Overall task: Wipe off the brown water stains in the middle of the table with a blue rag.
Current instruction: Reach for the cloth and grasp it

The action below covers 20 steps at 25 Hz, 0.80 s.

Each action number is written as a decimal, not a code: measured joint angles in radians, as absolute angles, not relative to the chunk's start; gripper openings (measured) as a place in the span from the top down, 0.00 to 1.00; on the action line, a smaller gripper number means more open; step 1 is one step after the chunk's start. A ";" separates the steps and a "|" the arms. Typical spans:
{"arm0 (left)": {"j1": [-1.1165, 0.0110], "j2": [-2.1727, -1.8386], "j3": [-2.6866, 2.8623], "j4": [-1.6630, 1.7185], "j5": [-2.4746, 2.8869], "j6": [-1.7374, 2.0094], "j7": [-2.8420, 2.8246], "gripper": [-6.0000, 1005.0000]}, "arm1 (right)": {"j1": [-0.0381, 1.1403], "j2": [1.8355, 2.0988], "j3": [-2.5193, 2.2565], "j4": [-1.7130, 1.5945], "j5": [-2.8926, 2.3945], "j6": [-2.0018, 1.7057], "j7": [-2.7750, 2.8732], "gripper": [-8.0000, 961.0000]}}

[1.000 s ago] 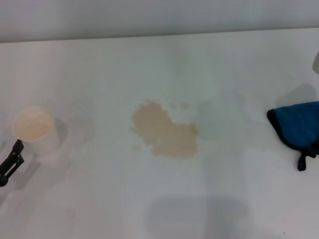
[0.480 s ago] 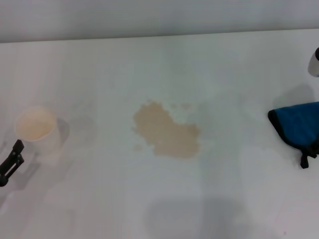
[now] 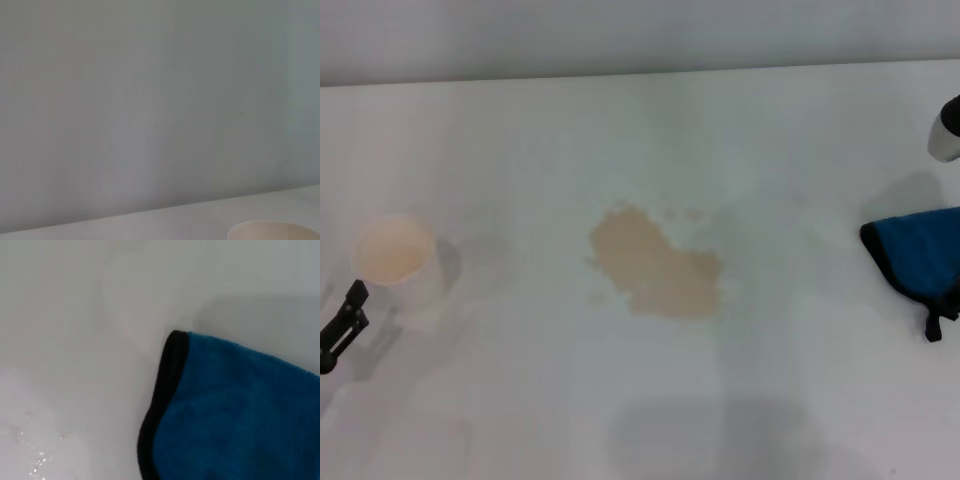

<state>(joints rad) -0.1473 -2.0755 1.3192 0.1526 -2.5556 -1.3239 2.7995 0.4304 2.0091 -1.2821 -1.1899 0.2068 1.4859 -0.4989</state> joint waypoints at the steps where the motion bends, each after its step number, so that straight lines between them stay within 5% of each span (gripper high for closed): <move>1: -0.147 -2.075 1.319 0.153 -2.556 -1.324 2.800 0.12 | 0.430 2.009 -1.283 -1.190 0.208 1.490 -0.499 0.19; 8: -0.147 -2.075 1.319 0.152 -2.556 -1.324 2.800 0.12 | 0.425 2.011 -1.293 -1.199 0.220 1.517 -0.499 0.23; 14: -0.147 -2.075 1.319 0.152 -2.556 -1.324 2.800 0.12 | 0.420 2.014 -1.295 -1.219 0.234 1.547 -0.499 0.41; 20: -0.148 -2.075 1.309 0.152 -2.556 -1.324 2.800 0.12 | 0.420 2.014 -1.295 -1.226 0.235 1.551 -0.502 0.43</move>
<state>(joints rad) -0.1477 -2.0754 1.3090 0.1518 -2.5556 -1.3238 2.7995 0.4201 2.0145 -1.2952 -1.2261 0.2353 1.5507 -0.5017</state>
